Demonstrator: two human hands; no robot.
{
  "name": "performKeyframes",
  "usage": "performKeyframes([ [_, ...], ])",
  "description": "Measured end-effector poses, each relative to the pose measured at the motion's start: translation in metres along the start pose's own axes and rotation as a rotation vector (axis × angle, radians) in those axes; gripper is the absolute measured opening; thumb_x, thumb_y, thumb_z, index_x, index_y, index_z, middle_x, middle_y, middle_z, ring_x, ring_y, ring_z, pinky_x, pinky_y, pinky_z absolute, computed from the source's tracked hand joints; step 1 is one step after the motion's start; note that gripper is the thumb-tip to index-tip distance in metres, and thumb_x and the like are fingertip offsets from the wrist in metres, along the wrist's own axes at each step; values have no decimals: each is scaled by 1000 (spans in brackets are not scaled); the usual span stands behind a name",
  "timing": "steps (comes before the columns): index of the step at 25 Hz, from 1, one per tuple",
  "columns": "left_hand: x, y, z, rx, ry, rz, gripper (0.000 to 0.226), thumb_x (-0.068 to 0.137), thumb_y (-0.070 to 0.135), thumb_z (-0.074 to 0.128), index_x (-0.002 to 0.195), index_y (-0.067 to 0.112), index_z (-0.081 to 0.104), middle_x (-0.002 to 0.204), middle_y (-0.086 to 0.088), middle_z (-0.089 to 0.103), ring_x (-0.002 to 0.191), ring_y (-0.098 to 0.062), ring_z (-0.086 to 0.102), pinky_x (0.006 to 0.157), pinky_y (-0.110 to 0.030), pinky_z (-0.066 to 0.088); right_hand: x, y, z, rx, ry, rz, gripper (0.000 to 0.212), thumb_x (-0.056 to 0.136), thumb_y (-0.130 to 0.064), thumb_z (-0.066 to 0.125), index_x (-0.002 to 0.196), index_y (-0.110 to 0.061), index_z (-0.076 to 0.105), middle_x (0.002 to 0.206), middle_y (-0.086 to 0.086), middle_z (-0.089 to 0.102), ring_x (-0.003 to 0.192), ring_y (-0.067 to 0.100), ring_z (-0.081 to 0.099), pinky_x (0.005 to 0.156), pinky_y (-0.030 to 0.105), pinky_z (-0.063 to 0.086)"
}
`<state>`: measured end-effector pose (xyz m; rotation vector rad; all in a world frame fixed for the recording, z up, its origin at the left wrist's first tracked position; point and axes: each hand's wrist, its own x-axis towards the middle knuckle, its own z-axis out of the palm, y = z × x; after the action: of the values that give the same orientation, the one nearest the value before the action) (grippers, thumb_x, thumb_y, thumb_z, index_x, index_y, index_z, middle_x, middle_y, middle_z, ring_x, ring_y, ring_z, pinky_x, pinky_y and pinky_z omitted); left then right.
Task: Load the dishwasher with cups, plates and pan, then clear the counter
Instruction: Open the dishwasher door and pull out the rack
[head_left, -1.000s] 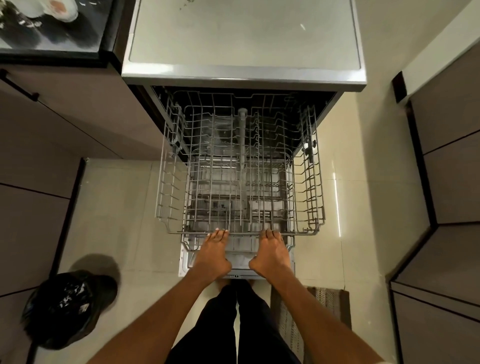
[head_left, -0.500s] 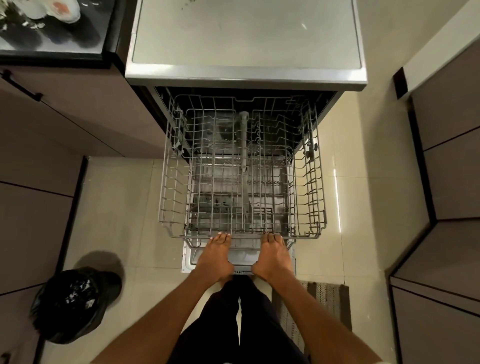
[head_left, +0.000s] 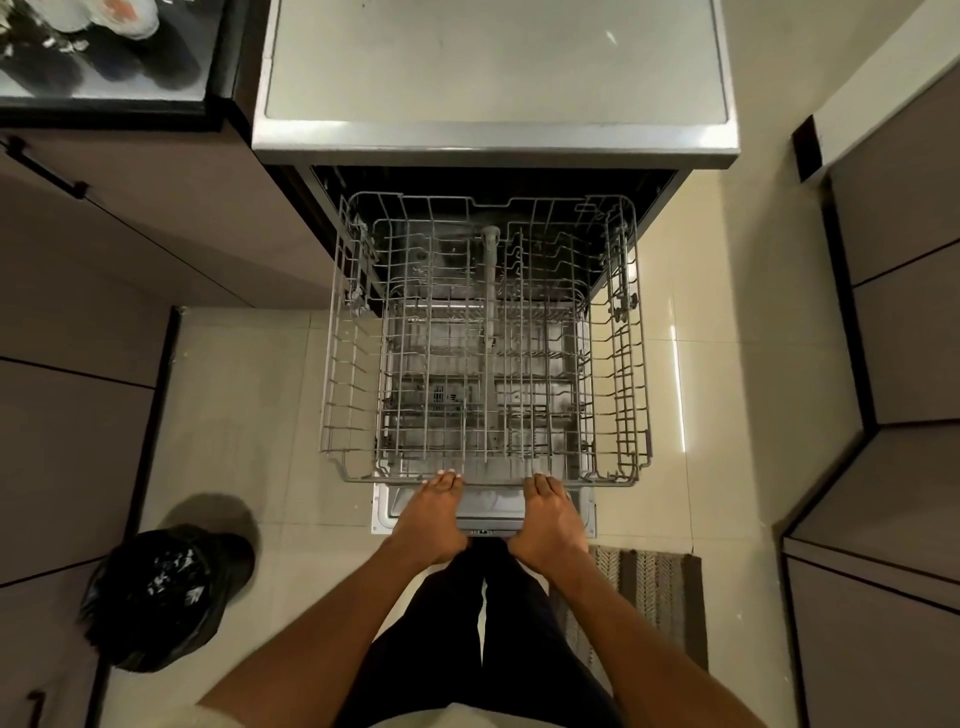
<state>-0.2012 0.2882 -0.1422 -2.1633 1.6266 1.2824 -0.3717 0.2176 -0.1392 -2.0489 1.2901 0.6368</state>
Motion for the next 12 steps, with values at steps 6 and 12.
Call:
performKeyframes([
  [6,-6,-8,10,63,-20,34,99,84,25,60,158,9,-3,166,-8,-6,153,-22,-8,123,-34,-3,-6,5,8,-52,-18,-24,109,87,-50,64,159,-5,-3,168,13,-7,155,25,-7,122,33,-5],
  [12,-16,-1,-5,54,-19,20,93,87,31,60,158,7,4,166,-11,-2,154,-24,-2,123,-36,-1,-11,-2,-14,-46,-70,-24,107,86,-54,62,160,-4,3,168,14,0,156,26,0,127,37,3],
])
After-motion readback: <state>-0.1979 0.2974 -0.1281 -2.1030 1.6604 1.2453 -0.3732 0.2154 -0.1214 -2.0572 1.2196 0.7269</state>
